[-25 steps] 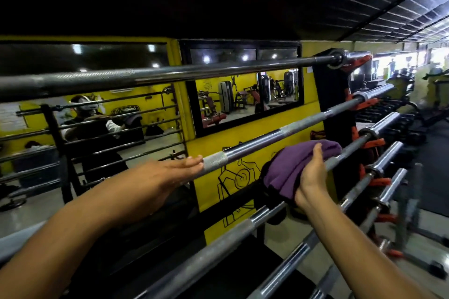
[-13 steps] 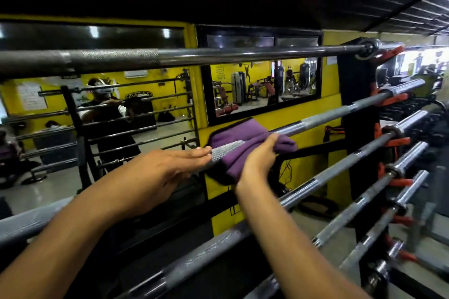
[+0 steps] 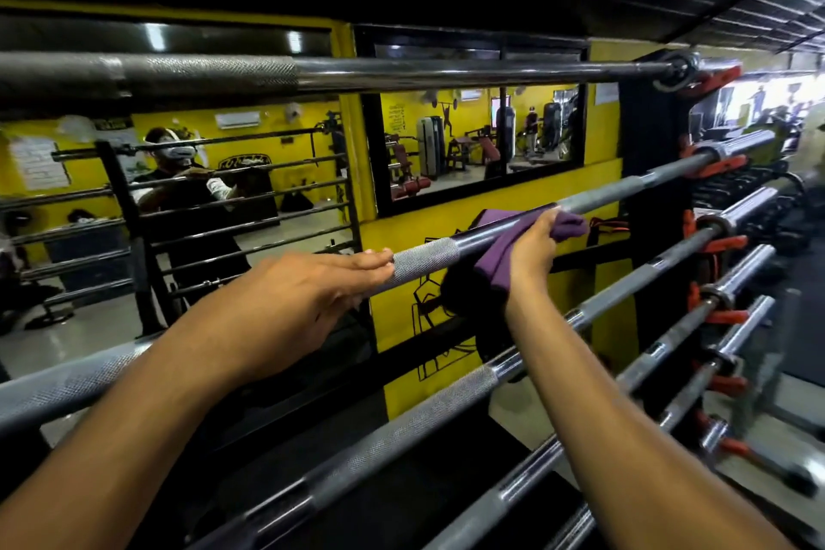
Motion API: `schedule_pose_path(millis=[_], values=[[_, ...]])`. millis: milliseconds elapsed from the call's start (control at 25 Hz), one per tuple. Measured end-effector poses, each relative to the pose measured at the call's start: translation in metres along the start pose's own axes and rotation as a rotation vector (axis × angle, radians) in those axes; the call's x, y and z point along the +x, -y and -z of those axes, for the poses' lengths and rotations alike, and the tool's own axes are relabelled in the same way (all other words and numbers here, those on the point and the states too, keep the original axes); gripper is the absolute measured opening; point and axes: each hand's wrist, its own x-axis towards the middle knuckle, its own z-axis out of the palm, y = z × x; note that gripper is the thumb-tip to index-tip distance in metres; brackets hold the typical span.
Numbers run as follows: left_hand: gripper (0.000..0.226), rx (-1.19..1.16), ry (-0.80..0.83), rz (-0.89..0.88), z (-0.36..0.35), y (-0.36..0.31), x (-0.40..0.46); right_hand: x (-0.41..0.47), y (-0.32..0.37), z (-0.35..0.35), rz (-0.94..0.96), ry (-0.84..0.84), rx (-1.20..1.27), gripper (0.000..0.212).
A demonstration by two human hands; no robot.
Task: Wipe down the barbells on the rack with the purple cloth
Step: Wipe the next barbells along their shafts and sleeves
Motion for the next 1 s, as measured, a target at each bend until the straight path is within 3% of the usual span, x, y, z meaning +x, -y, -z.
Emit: schedule_pose_path(millis=[200,360,480,600,720,840,1000], values=[[0.054,0.037,-0.005,-0.009,0.002,-0.006,-0.001,-0.072,-0.039,-0.01,-0.043,0.224,-0.097,0.072],[0.06,0.046,-0.026,-0.015,0.002,-0.009,-0.002,-0.04,-0.01,0.012,0.021,0.156,-0.123,0.063],[0.062,0.048,-0.011,0.006,0.003,-0.012,-0.001,0.01,0.02,0.023,-0.09,0.058,0.013,0.067],[0.061,0.109,-0.033,-0.018,0.0,-0.013,-0.004,0.023,0.012,0.024,-0.11,0.117,0.038,0.046],[0.055,0.084,-0.021,0.027,0.004,-0.016,-0.002,-0.019,0.0,0.023,-0.123,0.29,-0.122,0.038],[0.058,0.116,0.011,0.048,0.007,-0.02,-0.002,-0.048,0.0,0.03,0.002,0.379,-0.332,0.03],[0.052,0.164,0.103,0.093,0.009,-0.029,-0.002,-0.088,0.02,0.062,0.126,0.382,-0.454,0.043]])
